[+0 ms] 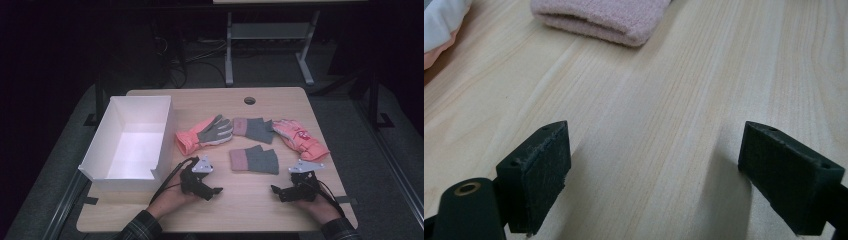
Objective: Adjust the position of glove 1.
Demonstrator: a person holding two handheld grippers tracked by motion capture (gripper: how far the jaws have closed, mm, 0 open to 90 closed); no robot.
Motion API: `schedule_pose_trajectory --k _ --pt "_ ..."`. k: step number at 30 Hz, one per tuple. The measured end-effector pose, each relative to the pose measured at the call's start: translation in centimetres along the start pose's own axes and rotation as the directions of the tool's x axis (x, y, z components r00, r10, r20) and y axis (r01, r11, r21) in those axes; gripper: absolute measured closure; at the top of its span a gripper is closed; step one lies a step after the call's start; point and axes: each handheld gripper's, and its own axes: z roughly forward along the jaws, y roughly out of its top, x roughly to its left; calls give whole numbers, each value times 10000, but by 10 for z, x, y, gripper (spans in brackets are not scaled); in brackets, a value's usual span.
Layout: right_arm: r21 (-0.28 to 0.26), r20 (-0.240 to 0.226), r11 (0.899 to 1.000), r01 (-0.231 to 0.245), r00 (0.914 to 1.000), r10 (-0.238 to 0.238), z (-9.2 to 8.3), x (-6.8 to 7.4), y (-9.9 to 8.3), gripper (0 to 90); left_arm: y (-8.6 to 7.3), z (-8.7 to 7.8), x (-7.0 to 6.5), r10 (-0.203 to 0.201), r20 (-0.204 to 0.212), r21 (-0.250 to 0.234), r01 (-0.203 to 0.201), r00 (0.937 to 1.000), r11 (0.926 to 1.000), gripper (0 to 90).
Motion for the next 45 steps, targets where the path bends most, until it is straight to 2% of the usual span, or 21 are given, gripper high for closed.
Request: schedule_pose_trajectory --k 6,10,12,15,20,22,23,24,27,29,37,45 --pt "45 -62 10000 25 10000 -25 -1 0 0 15 -2 -2 -1 -44 -41 -20 44 10000 10000 126" --pt "467 -109 9988 129 9999 -124 -3 -1 3 39 -4 -4 -2 -120 -156 6 120 9998 9999 126" --pt "680 -188 9977 60 9998 -47 -6 -1 6 122 -4 -4 -2 -123 -157 10 123 9998 9999 126" --pt "659 -342 9977 -173 9992 196 -11 -1 11 185 -4 -5 -2 -105 -141 34 106 9998 9999 126" --pt "375 -596 9978 -554 9966 576 -15 -2 18 306 -4 -5 -2 -58 -124 48 59 9999 10000 126" --pt "245 -685 9980 -588 9958 603 -16 -3 21 402 -4 -5 -2 -30 -126 64 31 9999 10000 126" --pt "245 -685 9980 -588 9958 603 -16 -3 21 402 -4 -5 -2 -30 -126 64 31 9999 10000 126" --pt "146 -763 9969 -776 9940 785 -16 -4 26 476 -4 -5 -2 4 -137 49 -4 9999 10000 126" --pt "-4 -881 9971 -766 9932 763 -14 -4 33 541 -4 -5 -2 -5 -160 -11 5 9999 10000 126" --pt "-44 -933 9963 -858 9920 850 -12 -4 36 548 -4 -4 -2 -121 -133 -52 120 9998 9999 126" --pt "-319 -942 9970 -701 9933 668 6 1 60 608 -4 -5 -2 -44 -143 23 45 9999 10000 126" --pt "-343 -1138 9951 -931 9895 887 26 4 77 624 -4 -5 -2 -20 -159 37 20 9999 10000 126"
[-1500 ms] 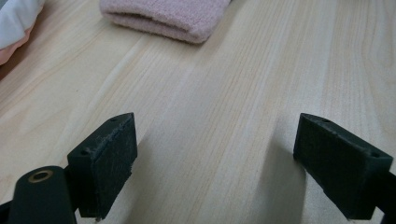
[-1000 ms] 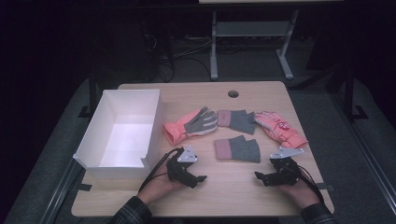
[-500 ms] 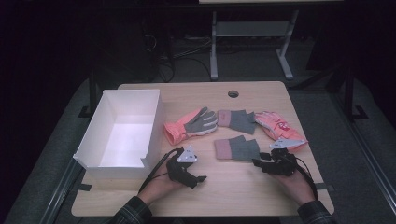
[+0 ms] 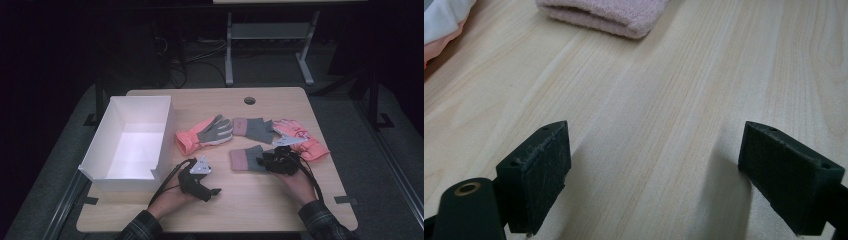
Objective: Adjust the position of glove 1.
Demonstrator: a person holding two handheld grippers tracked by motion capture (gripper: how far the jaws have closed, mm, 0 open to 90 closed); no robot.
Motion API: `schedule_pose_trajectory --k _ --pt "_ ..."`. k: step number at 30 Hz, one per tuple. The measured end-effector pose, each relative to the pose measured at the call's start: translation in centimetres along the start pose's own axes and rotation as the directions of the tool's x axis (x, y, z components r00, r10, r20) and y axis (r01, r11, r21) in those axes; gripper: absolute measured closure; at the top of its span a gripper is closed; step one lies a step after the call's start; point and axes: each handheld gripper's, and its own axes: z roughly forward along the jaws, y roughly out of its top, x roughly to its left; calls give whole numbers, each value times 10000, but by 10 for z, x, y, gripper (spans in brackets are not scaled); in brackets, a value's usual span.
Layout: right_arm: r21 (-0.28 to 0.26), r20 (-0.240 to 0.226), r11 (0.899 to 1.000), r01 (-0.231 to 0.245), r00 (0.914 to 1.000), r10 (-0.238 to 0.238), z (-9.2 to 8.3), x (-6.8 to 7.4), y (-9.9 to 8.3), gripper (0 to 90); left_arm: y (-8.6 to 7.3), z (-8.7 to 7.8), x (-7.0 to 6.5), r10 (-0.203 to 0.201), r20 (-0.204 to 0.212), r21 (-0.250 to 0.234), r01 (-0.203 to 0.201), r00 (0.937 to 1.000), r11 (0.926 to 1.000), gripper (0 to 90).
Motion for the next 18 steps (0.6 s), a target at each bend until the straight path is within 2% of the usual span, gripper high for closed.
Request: schedule_pose_trajectory --k 6,7,10,12,17,18 --pt "-65 -74 10000 -24 10000 23 12 2 8 624 0 0 -1 -146 36 -60 146 9999 9999 126" --pt "5 -78 10000 -72 9999 72 19 3 11 624 0 0 0 -37 20 12 37 10000 10000 126" --pt "229 -9 9997 -47 10000 47 27 5 15 624 0 1 -1 -141 30 -72 141 9999 9999 126" --pt "304 114 9995 -9 9999 6 33 4 17 624 0 0 0 -60 19 -7 60 10000 10000 126" --pt "695 198 9976 -20 9998 7 44 2 15 654 0 0 -1 -57 13 2 57 10000 10000 127" --pt "604 264 9981 88 9996 -104 44 2 13 678 0 0 0 -43 13 11 43 10000 10000 127"
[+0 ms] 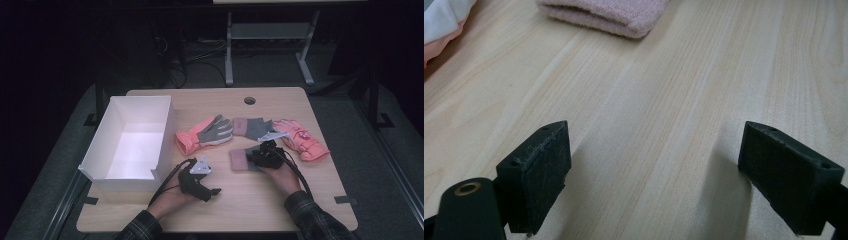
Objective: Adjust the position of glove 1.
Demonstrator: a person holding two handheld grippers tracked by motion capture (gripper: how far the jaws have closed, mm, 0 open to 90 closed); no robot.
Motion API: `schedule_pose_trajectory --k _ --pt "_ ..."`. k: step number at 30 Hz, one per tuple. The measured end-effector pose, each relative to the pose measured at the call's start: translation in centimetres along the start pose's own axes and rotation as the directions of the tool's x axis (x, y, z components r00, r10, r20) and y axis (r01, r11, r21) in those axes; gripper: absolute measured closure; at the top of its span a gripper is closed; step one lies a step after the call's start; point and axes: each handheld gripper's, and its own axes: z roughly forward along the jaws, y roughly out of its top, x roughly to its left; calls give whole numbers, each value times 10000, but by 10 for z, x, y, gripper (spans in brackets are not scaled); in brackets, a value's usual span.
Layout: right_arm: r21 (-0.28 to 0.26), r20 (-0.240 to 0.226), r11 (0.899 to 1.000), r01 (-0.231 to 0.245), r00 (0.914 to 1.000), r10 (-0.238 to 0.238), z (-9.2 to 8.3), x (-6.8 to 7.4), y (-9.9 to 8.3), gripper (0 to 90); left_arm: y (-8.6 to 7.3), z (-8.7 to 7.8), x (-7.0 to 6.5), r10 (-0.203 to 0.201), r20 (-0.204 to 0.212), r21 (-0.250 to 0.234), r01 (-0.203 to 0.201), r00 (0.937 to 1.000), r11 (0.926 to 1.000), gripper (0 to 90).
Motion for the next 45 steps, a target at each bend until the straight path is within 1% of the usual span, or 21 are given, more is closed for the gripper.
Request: schedule_pose_trajectory --k 3,5,8,11,13,15,20,23,24,25,28,30,31,34,36,39,40,41,43,44,45 --pt "-186 157 9997 166 9997 -163 2 1 -3 771 0 0 0 3 -1 2 -3 10000 10000 127" --pt "-286 56 9995 156 9999 -154 3 -1 -4 832 0 0 0 5 -1 2 -5 10000 10000 127" --pt "-324 -23 9994 134 9999 -135 3 -2 -4 862 0 0 0 2 -1 3 -2 10000 10000 127" --pt "-355 -142 9992 180 9997 -185 2 -4 -4 872 0 0 0 -6 -2 -6 6 10000 10000 127" --pt "-412 -431 9991 -131 9990 113 1 -7 -5 874 0 0 0 -16 4 -11 16 10000 10000 127" --pt "-350 -633 9991 -250 9977 228 -2 -10 -4 874 0 0 0 6 8 -23 -6 10000 10000 128" --pt "-614 -887 9979 -183 9960 128 -11 -15 -2 875 0 0 0 8 8 -23 -8 10000 10000 128" --pt "-645 -1009 9977 -190 9948 124 -18 -12 -1 874 0 0 0 5 8 -24 -5 10000 10000 127" --pt "-735 -1027 9972 -106 9947 30 -20 -12 0 874 0 0 0 4 8 -26 -4 10000 10000 128" --pt "-701 -1130 9974 -174 9935 94 -23 -12 0 874 0 0 0 6 7 -24 -6 10000 10000 128" --pt "-747 -1272 9972 25 9918 -120 -33 -9 -1 874 0 0 0 3 8 -25 -3 10000 10000 128" --pt "-788 -1414 9966 247 9893 -357 -38 -8 -3 874 0 0 1 63 -20 -24 -63 10000 10000 128" --pt "-767 -1513 9968 216 9879 -331 -42 -6 -4 874 0 0 1 58 -18 -23 -58 10000 10000 128" --pt "-799 -1686 9958 455 9840 -585 -48 -1 -8 873 0 0 1 61 -19 -23 -61 10000 10000 127" --pt "-810 -1818 9943 687 9799 -825 -50 3 -10 873 0 0 1 61 -19 -19 -61 10000 10000 128" --pt "-691 -2111 9940 848 9726 -977 -53 12 -13 873 0 0 0 -5 8 -8 5 10000 10000 128" --pt "-691 -2111 9940 848 9726 -977 -53 12 -13 873 0 0 0 -5 8 -8 5 10000 10000 128" --pt "-672 -2340 9920 1072 9648 -1201 -55 17 -17 873 0 0 0 3 5 -24 -3 10000 10000 128" --pt "-598 -2381 9921 1101 9636 -1213 -56 19 -18 873 0 0 0 0 2 -37 0 10000 10000 128" --pt "-536 -2488 9907 1249 9592 -1344 -56 22 -23 873 0 0 0 -27 0 -56 27 10000 10000 128" --pt "-469 -2570 9908 1268 9570 -1347 -57 23 -24 872 0 0 0 -17 -1 -60 17 10000 10000 128"
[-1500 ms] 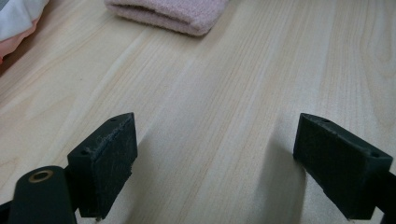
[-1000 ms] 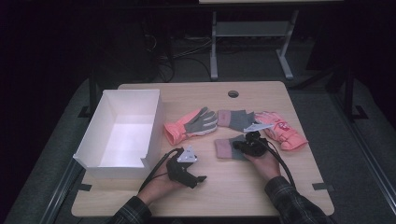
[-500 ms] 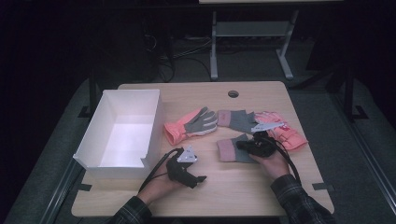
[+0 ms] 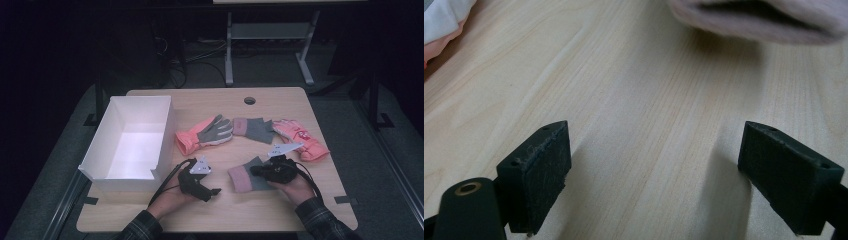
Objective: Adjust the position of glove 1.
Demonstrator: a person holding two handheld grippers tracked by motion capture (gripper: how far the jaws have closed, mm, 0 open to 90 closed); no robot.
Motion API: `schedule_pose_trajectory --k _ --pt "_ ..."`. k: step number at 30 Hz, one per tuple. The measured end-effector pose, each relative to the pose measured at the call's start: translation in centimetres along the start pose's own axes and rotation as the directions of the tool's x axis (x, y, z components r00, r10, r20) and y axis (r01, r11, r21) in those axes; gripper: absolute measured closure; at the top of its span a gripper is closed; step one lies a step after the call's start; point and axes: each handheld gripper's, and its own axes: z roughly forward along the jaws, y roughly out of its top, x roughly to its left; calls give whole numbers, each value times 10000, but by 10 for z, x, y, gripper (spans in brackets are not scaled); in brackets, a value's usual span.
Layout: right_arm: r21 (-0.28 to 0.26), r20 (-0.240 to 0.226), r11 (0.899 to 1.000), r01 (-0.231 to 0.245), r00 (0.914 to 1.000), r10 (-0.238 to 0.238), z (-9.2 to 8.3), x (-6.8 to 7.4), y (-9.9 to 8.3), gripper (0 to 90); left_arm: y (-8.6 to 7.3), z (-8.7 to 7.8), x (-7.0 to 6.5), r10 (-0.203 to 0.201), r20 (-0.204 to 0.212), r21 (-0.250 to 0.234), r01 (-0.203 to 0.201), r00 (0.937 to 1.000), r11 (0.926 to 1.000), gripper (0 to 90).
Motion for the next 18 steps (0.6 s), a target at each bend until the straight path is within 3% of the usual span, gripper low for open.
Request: schedule_pose_trajectory --k 11,18 --pt "547 -738 9972 507 9962 -466 11 18 -10 871 0 0 0 -20 2 -24 20 10000 10000 128" --pt "795 -866 9944 696 9943 -627 18 23 -11 871 0 0 0 66 -27 -15 -66 10000 10000 128"
